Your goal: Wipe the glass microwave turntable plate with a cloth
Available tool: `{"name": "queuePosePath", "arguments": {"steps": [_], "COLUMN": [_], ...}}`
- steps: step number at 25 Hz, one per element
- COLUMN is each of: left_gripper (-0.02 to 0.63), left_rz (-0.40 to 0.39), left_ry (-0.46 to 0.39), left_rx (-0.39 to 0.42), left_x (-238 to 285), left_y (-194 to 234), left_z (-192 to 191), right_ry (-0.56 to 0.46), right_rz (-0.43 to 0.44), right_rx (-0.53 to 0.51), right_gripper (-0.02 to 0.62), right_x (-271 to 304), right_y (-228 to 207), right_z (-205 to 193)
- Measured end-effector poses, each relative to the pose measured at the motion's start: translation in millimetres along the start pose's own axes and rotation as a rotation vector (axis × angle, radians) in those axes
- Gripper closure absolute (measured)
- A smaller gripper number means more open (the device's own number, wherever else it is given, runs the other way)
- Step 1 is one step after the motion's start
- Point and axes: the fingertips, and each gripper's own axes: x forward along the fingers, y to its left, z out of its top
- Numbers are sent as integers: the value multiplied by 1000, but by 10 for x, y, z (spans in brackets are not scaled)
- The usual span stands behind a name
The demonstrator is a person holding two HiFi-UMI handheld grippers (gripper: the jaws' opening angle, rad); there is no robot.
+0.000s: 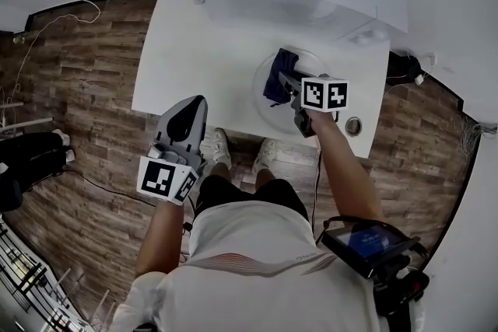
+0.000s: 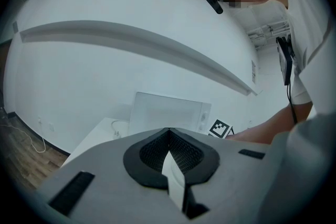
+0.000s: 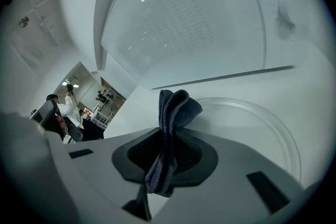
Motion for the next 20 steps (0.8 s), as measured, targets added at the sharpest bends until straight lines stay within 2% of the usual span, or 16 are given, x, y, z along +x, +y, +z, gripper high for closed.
{"name": "queuePosePath", "arguments": {"steps": [5,11,20], "left_gripper": [595,596,595], "left_rz": [-33,-63,-95], "left_ry": [7,18,23], "left_rx": [-5,-4,-11], "left_x": [148,284,377], "left_y": [-123,-247,-393], "left_z": [-12,-20,-33], "right_ry": [-36,-32,-25], "right_rz": [-21,-95,-219], "right_rx": [43,98,80], "right_gripper": [534,534,534], "right_x": [-289,-736,-1172], "right_y": [-365,-882,-1282], "right_z": [33,-54,-178]}}
